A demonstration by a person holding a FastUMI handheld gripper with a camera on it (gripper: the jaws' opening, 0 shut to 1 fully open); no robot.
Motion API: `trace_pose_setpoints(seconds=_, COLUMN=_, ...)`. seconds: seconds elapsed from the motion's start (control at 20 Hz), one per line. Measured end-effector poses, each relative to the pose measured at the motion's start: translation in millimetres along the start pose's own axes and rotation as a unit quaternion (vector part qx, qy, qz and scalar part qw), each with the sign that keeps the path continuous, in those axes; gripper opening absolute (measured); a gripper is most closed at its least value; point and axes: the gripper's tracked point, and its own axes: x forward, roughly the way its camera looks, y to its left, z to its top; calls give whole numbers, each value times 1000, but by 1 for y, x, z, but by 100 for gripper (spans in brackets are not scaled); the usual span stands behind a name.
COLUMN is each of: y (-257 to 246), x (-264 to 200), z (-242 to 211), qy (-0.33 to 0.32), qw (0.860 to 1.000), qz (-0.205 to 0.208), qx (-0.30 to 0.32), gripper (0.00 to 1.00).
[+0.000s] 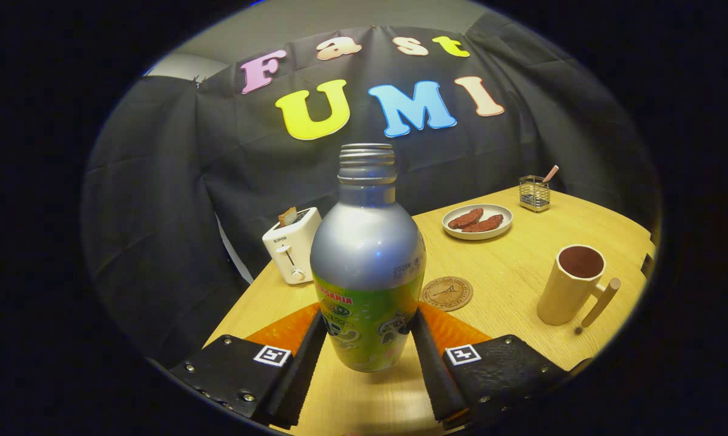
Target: Take the bottle from table, then pour the juice into the cup, finally place the bottle on the coaster
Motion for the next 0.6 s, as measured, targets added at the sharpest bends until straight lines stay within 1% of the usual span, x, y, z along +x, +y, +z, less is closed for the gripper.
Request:
trace_pose_setpoints(seconds=0.15, y=-20, x=-3, z=0, qy=13, qw=999, qz=-5, qx=44, gripper=78)
trace_pose_setpoints(seconds=0.3, y=-31, x=-4, z=1, qy=14, qw=996, qz=1, qx=92, gripper=77)
trace_pose_setpoints(seconds=0.6, y=-46, x=-1, z=2, qy=25, qw=981, qz=24, qx=190, gripper=77)
